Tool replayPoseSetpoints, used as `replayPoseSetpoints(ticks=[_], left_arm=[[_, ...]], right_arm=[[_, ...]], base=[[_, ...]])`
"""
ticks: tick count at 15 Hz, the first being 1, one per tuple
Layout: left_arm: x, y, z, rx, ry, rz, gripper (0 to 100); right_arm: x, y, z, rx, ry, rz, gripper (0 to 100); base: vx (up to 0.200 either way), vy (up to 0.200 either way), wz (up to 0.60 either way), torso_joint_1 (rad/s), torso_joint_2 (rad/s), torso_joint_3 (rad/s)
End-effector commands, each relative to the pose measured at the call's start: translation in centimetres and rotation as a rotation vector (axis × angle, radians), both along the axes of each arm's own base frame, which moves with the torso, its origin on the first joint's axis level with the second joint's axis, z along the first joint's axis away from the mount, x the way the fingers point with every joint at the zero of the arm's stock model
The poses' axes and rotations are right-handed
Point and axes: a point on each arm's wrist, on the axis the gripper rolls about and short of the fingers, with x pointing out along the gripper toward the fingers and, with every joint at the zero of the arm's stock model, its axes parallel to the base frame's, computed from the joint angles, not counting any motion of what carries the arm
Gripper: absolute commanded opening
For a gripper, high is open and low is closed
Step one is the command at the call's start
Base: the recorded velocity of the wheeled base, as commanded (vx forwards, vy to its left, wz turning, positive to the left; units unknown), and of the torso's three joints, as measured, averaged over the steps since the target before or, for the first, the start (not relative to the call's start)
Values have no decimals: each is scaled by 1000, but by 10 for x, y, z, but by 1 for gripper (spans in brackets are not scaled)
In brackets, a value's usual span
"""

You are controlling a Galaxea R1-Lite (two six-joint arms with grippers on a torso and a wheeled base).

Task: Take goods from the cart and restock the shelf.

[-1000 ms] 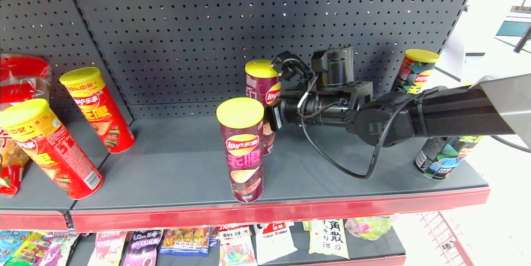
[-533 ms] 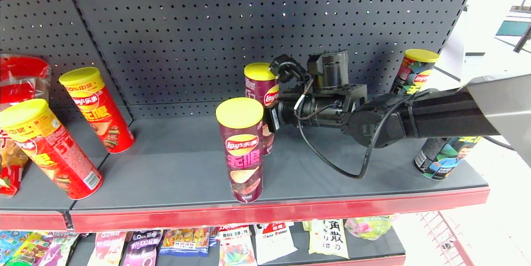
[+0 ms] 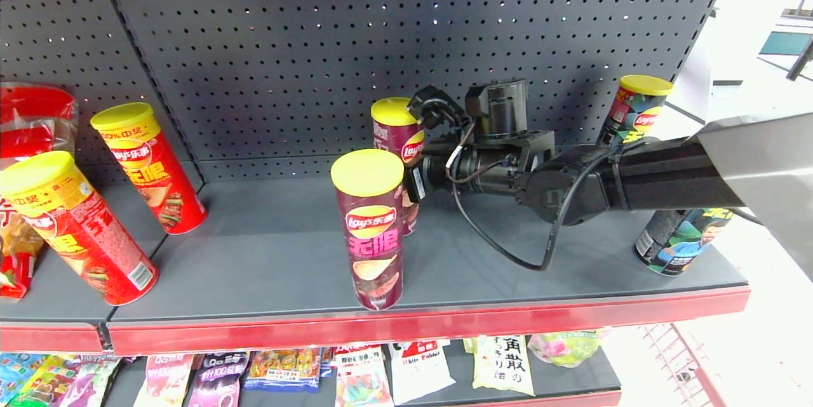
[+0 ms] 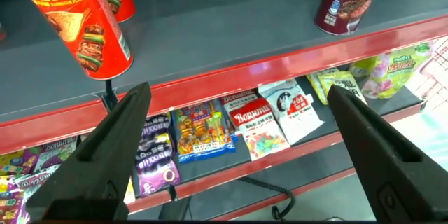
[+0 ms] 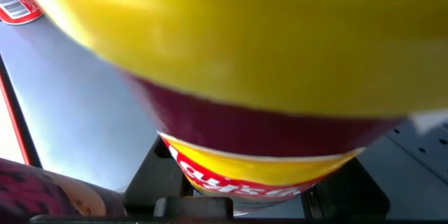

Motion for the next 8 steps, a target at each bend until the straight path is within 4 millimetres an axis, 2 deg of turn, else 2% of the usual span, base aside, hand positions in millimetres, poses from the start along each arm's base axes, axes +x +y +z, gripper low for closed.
replayPoseSetpoints(ticks=[1, 7, 8], left_arm=[[0, 0, 0, 0, 5, 1, 100], [1, 0, -1, 2, 6, -1, 100], [1, 0, -1, 1, 8, -1, 100]], right_arm=[[1, 1, -2, -2, 2, 2, 0], [1, 1, -2, 0, 0, 2, 0], [1, 1, -3, -1, 1, 2, 100]], base=[[0, 0, 0, 0, 0, 0], [0, 0, 0, 0, 0, 0], [0, 0, 0, 0, 0, 0]])
